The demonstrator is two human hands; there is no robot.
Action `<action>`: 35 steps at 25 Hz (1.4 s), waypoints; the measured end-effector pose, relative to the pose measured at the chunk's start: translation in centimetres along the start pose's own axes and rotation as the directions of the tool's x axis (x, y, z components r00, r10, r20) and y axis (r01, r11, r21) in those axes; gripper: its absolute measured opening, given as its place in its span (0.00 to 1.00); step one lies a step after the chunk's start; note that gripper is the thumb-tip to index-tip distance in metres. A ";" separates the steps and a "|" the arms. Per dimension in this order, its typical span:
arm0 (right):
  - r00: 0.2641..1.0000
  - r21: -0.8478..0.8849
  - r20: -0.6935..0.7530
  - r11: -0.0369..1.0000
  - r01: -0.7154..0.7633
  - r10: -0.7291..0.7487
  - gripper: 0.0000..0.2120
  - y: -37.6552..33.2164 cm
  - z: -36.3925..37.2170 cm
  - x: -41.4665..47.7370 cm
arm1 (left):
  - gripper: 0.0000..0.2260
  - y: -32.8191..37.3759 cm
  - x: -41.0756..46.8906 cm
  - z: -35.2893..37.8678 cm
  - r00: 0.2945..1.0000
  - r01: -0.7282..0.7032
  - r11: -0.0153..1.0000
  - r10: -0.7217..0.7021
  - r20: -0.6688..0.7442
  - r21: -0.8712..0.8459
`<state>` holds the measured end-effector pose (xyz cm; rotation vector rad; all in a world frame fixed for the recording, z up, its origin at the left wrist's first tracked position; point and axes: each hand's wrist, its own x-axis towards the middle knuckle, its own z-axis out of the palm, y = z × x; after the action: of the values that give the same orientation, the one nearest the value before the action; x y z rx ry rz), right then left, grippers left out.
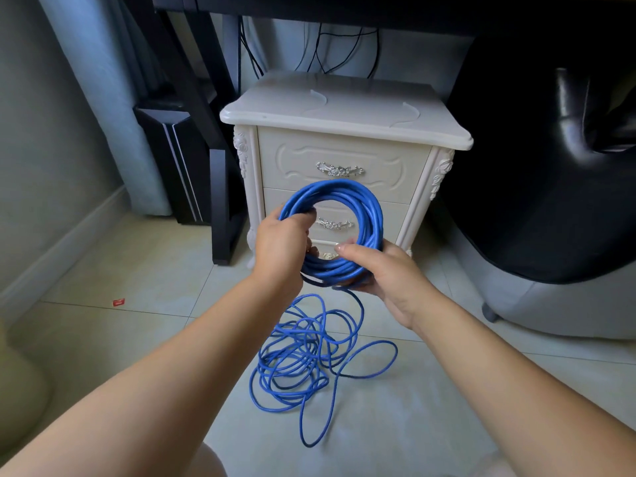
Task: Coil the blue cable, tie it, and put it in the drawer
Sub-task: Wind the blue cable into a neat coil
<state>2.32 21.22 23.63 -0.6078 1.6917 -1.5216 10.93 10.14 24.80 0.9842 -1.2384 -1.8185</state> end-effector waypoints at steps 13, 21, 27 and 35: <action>0.967 -0.160 -0.205 0.980 0.116 -0.148 0.05 -1.1 -0.9 0.3 | 0.16 0.6 -1.0 -1.0 0.921 0.136 0.984 -0.167 0.352 0.111; 0.958 -0.566 -0.145 0.815 0.126 -0.249 0.08 -1.6 -1.8 0.4 | 0.29 2.2 -0.4 -2.3 0.842 -0.113 0.959 -0.045 0.537 0.259; 0.976 -0.647 -0.010 0.746 0.158 -0.216 0.05 -1.7 -1.8 0.3 | 0.32 2.1 0.7 -2.6 0.859 -0.108 0.904 -0.125 0.496 0.415; 0.989 -0.337 -0.034 0.933 0.124 -0.143 0.08 -2.2 -2.1 0.0 | 0.10 1.0 -0.1 -1.3 0.871 0.122 0.975 -0.194 0.451 0.183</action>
<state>0.35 22.14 25.72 -0.8785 2.0092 -1.3614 12.21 9.38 25.49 0.7630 -1.6429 -2.2049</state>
